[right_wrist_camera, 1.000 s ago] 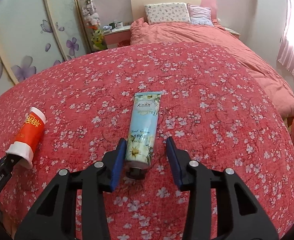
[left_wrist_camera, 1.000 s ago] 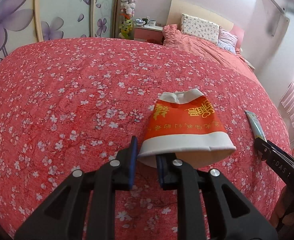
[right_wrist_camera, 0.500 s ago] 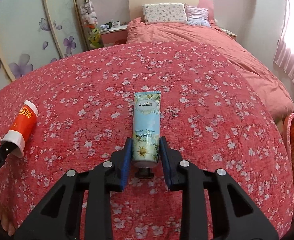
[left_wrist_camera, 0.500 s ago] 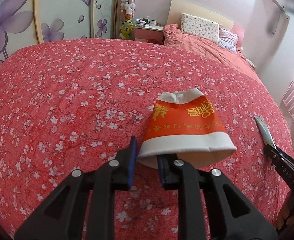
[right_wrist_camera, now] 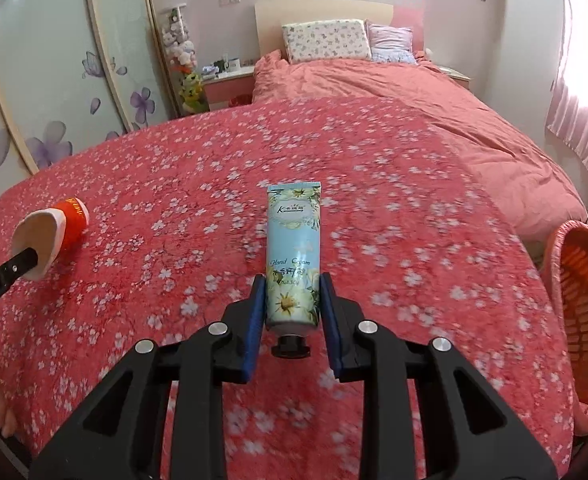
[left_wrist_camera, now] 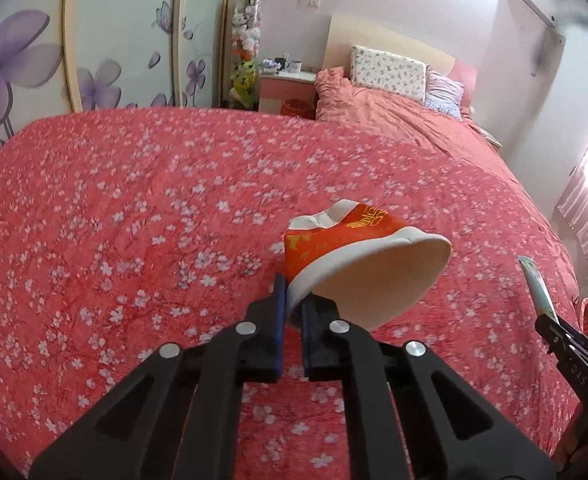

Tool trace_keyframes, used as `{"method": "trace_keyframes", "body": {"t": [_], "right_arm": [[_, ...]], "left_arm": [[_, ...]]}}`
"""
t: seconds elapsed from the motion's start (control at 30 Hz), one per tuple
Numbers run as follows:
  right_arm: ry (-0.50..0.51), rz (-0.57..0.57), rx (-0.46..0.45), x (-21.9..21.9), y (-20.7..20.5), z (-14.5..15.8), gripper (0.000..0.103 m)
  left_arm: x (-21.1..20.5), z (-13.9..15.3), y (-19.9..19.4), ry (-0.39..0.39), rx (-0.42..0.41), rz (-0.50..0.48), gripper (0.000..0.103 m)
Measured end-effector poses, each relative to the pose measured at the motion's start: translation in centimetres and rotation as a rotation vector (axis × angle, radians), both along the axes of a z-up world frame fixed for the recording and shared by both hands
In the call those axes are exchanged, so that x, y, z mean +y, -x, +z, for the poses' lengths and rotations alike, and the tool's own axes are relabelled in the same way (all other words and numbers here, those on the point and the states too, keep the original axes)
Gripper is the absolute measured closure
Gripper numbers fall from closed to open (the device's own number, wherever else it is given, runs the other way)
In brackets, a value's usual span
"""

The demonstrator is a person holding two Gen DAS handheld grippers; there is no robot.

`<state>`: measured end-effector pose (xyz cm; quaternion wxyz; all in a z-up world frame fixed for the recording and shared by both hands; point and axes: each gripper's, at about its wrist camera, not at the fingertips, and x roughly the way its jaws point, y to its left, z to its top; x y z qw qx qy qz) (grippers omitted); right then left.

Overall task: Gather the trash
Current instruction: 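Carry the cup with the left tool while the right tool carries the cream tube to the basket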

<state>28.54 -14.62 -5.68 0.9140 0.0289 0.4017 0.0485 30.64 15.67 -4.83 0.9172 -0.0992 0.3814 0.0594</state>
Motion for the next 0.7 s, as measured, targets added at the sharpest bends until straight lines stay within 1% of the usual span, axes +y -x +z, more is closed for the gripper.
{"method": "trace_keyframes", "body": {"t": [0.17,0.33,0.53,0.7], "right_arm": [[-0.023,-0.02,-0.035,-2.0,1.9,1.2,0.076],[-0.037,-0.043,-0.075,-4.3,3.5,2.6,0.076],[-0.062,-0.092,-0.126,-7.4,6.0,4.3,0.076],[-0.084,-0.14,-0.172,-10.2,8.1,5.6,0.076]], "left_arm": [[-1.4,1.4,1.1,-0.005,-0.03,-0.025,0.096],[-3.9,3.1,2.2,-0.016,-0.06,-0.069,0.096],[-8.3,5.4,3.0,-0.022,-0.096,-0.14,0.096],[-12.4,6.9,3.8,-0.02,-0.121,-0.218,0.096]]}}
